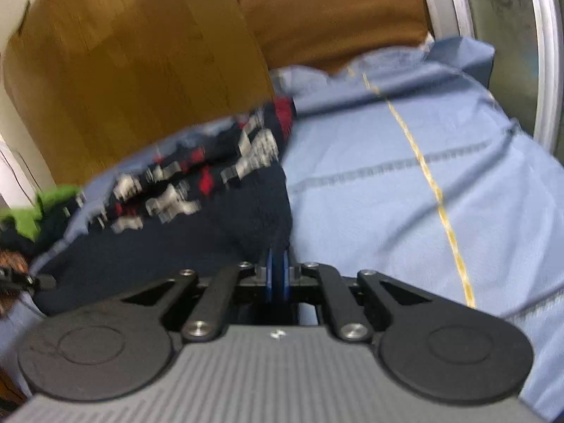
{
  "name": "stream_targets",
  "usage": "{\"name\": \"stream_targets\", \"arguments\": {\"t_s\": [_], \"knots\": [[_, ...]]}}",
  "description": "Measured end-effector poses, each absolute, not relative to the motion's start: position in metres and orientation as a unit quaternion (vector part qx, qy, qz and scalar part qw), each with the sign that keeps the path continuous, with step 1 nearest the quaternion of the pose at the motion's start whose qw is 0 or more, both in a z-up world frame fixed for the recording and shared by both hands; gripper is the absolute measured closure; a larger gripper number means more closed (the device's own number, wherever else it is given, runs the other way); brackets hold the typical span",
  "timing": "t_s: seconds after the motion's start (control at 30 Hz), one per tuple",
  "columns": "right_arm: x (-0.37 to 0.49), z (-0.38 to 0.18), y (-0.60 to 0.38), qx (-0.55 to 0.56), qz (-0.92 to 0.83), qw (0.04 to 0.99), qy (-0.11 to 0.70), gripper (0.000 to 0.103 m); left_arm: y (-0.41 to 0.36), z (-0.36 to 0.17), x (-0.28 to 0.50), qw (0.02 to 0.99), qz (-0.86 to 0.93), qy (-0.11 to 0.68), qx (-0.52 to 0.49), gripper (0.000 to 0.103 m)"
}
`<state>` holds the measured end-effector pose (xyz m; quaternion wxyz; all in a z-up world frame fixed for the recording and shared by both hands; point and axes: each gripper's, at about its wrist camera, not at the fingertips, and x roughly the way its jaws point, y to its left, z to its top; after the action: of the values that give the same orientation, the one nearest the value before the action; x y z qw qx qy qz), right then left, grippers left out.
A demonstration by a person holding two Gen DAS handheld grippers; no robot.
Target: Fold small clothes
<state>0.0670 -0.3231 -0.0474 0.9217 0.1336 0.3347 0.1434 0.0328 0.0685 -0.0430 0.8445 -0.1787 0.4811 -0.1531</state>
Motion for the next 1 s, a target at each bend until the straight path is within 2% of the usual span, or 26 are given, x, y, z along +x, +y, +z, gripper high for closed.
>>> {"name": "stream_targets", "arguments": {"t_s": [0.07, 0.13, 0.17, 0.2, 0.23, 0.27, 0.37, 0.47, 0.6, 0.83, 0.97, 1.0], "knots": [[0.07, -0.057, -0.324, 0.138, 0.142, 0.925, 0.324, 0.091, 0.065, -0.046, 0.035, 0.851, -0.15, 0.474, -0.17, 0.086], [0.073, -0.052, -0.326, 0.143, 0.142, 0.923, 0.328, 0.08, 0.064, -0.041, 0.033, 0.852, -0.151, 0.475, -0.157, 0.081], [0.073, -0.047, -0.331, 0.148, 0.144, 0.924, 0.321, 0.076, 0.065, -0.037, 0.03, 0.856, -0.153, 0.472, -0.148, 0.07], [0.071, -0.04, -0.336, 0.151, 0.142, 0.929, 0.307, 0.067, 0.069, -0.032, 0.026, 0.862, -0.151, 0.465, -0.136, 0.056], [0.071, -0.033, -0.34, 0.148, 0.137, 0.935, 0.292, 0.062, 0.074, -0.025, 0.024, 0.872, -0.139, 0.453, -0.124, 0.051], [0.072, -0.025, -0.344, 0.144, 0.132, 0.94, 0.28, 0.062, 0.079, -0.019, 0.026, 0.881, -0.126, 0.441, -0.113, 0.047], [0.09, -0.004, -0.349, 0.136, 0.132, 0.944, 0.27, 0.062, 0.095, 0.003, 0.048, 0.899, -0.094, 0.416, -0.101, 0.046], [0.125, 0.016, -0.33, 0.111, 0.174, 0.944, 0.256, 0.062, 0.098, 0.02, 0.094, 0.911, -0.089, 0.393, -0.09, 0.037], [0.195, 0.03, -0.281, 0.061, 0.222, 0.936, 0.266, 0.062, 0.073, 0.025, 0.175, 0.911, -0.096, 0.397, -0.062, 0.036], [0.333, 0.008, -0.219, 0.033, 0.246, 0.91, 0.331, 0.06, 0.009, -0.012, 0.297, 0.899, -0.115, 0.423, -0.013, 0.036], [0.382, -0.019, -0.206, 0.038, 0.256, 0.882, 0.393, 0.059, -0.007, -0.044, 0.33, 0.882, -0.137, 0.451, -0.014, 0.023], [0.387, -0.025, -0.203, 0.041, 0.261, 0.876, 0.404, 0.058, -0.01, -0.051, 0.334, 0.879, -0.137, 0.457, -0.012, 0.026]]}}
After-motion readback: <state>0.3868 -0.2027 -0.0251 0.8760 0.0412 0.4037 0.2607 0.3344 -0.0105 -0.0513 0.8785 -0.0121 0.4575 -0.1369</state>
